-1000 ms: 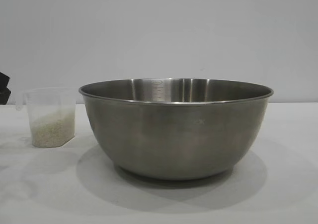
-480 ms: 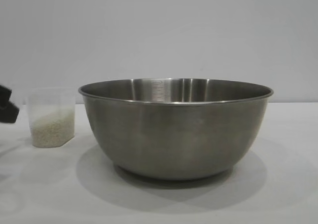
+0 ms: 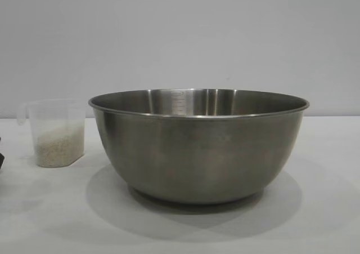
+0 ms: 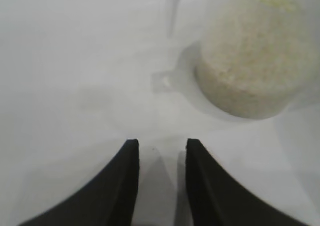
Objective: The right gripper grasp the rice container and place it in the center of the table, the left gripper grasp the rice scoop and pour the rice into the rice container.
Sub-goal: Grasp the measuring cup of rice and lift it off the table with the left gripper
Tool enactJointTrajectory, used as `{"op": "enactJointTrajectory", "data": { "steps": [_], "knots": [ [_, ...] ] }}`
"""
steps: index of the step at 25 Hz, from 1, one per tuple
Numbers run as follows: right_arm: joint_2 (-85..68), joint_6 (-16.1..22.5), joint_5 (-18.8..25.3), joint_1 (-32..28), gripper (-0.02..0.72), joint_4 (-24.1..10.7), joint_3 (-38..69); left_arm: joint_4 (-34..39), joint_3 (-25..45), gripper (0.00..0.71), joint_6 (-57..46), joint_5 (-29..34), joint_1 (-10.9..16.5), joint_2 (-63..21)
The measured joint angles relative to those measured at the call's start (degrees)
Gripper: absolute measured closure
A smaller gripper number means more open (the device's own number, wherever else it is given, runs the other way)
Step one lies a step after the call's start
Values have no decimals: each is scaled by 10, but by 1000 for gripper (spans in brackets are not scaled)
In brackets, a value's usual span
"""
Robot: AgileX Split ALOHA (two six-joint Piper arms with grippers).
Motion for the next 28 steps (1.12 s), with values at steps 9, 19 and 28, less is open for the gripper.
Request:
{"op": "enactJointTrajectory", "data": {
  "steps": [9, 19, 28],
  "knots": [
    [0, 0, -1, 0, 445, 0, 0, -6, -38, 487, 5, -4, 0, 7],
    [0, 0, -1, 0, 445, 0, 0, -5, -78, 487, 13, -4, 0, 25],
    [0, 0, -1, 0, 445, 0, 0, -3, -101, 487, 18, -4, 0, 33]
  ]
}}
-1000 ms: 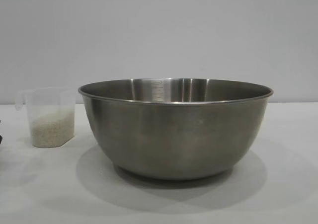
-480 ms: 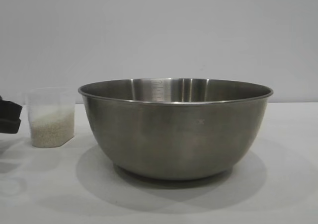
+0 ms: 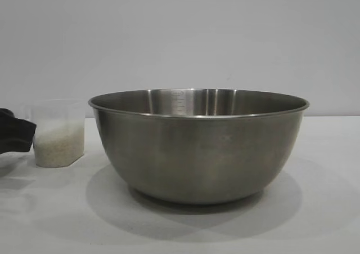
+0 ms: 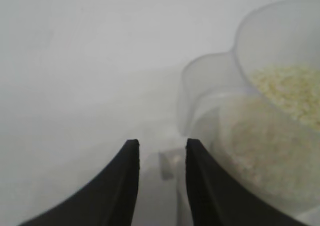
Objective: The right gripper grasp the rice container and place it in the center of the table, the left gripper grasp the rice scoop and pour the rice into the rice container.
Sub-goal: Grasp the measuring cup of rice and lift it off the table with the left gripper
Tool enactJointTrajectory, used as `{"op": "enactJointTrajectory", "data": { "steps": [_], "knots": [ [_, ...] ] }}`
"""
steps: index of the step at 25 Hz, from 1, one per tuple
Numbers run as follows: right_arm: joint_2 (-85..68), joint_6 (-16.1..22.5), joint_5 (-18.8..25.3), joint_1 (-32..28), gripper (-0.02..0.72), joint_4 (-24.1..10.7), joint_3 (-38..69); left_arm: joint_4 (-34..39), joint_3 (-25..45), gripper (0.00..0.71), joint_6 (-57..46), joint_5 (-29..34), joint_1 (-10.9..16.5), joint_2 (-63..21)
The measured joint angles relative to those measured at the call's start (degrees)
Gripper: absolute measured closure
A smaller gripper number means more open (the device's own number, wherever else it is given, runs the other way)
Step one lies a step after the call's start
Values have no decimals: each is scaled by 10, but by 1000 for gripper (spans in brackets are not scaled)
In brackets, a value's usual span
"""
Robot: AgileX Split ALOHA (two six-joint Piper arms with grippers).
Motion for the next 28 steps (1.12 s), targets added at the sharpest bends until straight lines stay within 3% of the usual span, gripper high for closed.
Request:
{"op": "enactJointTrajectory", "data": {
  "steps": [28],
  "knots": [
    [0, 0, 0, 0, 445, 0, 0, 15, -48, 487, 1, 0, 0, 0]
  ]
}}
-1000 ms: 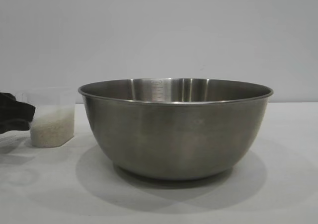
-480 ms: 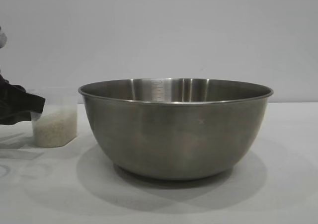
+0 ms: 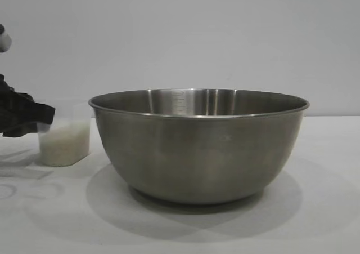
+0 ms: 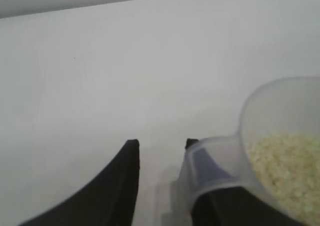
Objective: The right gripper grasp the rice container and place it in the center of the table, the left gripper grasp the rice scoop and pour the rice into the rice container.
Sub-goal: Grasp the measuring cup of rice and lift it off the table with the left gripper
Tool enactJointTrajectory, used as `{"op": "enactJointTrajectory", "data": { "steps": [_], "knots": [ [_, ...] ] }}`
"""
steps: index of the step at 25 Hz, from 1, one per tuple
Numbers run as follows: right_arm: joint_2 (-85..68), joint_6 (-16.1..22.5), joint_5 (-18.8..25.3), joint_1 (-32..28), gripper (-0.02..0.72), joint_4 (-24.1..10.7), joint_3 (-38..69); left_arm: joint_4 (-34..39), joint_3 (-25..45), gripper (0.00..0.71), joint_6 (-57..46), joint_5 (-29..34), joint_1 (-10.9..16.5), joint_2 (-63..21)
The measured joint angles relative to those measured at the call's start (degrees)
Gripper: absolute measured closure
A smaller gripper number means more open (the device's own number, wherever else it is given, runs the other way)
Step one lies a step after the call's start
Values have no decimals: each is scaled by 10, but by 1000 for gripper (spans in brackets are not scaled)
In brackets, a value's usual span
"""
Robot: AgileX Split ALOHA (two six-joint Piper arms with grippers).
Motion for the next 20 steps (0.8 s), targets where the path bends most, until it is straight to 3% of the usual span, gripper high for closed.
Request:
{"op": "enactJointTrajectory", "data": {
  "steps": [5, 16, 20],
  "knots": [
    [0, 0, 0, 0, 445, 0, 0, 15, 0, 710, 0, 0, 0, -6],
    [0, 0, 0, 0, 445, 0, 0, 54, -4, 710, 3, 12, 0, -77],
    [0, 0, 0, 0, 445, 0, 0, 96, -12, 710, 69, 12, 0, -126]
  ]
}}
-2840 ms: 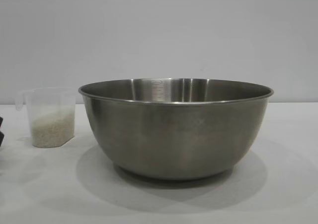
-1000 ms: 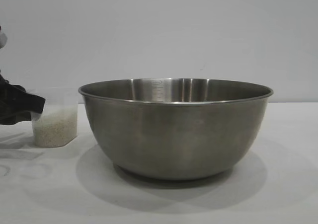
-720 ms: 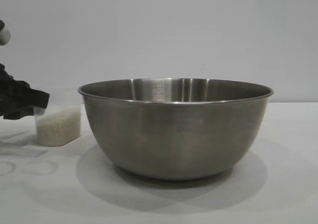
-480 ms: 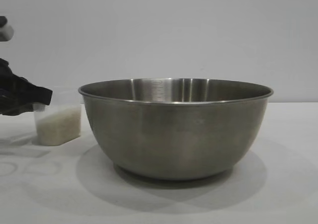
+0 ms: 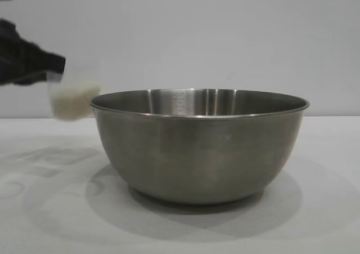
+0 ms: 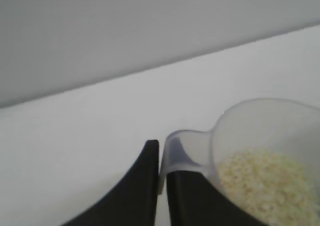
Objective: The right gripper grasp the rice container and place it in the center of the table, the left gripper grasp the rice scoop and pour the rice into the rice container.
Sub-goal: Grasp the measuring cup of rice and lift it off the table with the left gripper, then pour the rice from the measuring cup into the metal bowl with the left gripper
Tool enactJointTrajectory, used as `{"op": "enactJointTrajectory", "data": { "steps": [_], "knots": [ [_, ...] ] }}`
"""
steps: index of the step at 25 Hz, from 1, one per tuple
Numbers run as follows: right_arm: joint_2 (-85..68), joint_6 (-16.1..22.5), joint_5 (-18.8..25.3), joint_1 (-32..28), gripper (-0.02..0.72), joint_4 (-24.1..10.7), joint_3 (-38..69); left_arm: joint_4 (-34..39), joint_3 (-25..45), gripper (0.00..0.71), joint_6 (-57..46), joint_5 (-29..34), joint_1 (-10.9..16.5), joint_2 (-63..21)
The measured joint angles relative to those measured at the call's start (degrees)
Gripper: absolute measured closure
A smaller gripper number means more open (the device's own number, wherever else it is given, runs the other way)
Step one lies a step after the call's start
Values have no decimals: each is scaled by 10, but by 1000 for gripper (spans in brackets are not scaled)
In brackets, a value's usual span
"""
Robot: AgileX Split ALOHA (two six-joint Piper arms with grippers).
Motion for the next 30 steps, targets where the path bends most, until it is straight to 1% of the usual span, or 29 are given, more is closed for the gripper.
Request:
{"op": "enactJointTrajectory", "data": {
  "steps": [3, 9, 19, 21, 23, 26, 28, 30],
  "knots": [
    [0, 0, 0, 0, 445, 0, 0, 72, -27, 710, 73, 0, 0, -19],
    [0, 0, 0, 0, 445, 0, 0, 211, -91, 710, 161, 0, -1, -22],
    [0, 0, 0, 0, 445, 0, 0, 452, -189, 710, 263, 0, -1, -24],
    [0, 0, 0, 0, 445, 0, 0, 484, -203, 710, 283, 0, -1, -26],
    [0, 0, 0, 0, 445, 0, 0, 493, -213, 710, 308, 1, -3, -28],
    [0, 0, 0, 0, 445, 0, 0, 518, -228, 710, 337, 11, -17, -29],
    [0, 0, 0, 0, 445, 0, 0, 540, -235, 710, 358, 27, -34, -29],
    [0, 0, 0, 0, 445, 0, 0, 553, -239, 710, 391, 60, -55, -30]
  ]
}}
